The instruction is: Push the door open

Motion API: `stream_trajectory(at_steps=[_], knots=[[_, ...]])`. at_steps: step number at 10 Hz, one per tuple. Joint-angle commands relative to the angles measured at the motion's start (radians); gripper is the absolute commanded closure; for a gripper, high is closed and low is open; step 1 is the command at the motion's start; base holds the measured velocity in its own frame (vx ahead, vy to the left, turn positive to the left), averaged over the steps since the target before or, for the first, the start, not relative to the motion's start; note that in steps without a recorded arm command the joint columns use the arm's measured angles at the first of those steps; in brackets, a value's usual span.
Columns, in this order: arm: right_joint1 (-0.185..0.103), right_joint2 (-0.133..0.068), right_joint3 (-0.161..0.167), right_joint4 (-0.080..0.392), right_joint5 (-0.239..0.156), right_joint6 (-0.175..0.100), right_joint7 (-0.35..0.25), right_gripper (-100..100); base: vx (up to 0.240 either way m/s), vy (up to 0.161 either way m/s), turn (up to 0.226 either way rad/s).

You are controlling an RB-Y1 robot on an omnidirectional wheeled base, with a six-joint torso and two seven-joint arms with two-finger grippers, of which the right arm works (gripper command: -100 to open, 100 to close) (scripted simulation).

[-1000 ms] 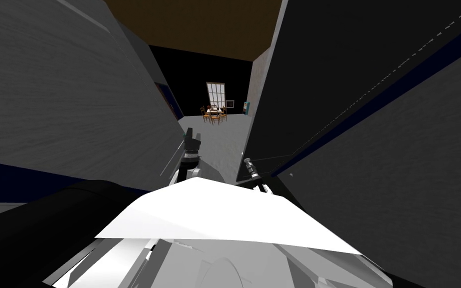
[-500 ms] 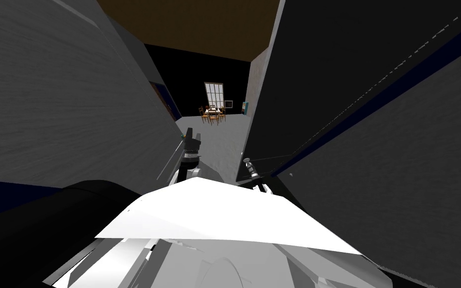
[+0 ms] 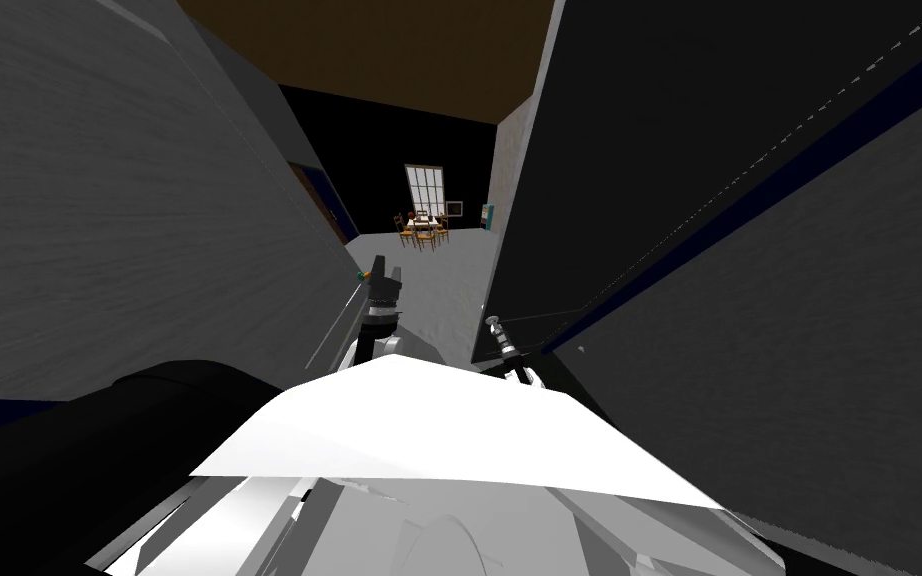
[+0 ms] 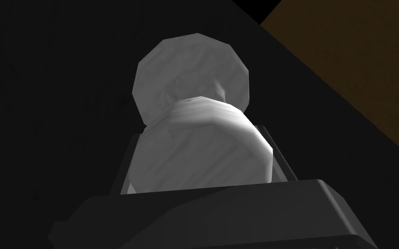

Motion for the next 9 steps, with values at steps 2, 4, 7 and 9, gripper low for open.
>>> stream_trajectory(at_steps=[2,4,7,9], knots=[[-0.005,-0.005,0.010,-0.004,-0.024,0.004,-0.074,100,0.050,0.033,-0.045],[-0.008,-0.006,0.019,0.000,-0.038,0.005,-0.120,100,0.046,0.026,-0.054],[-0.016,-0.006,0.037,0.007,-0.067,0.005,-0.190,100,0.048,0.024,-0.053],[-0.019,-0.007,0.046,0.012,-0.081,0.006,-0.241,100,0.047,0.038,-0.046]])
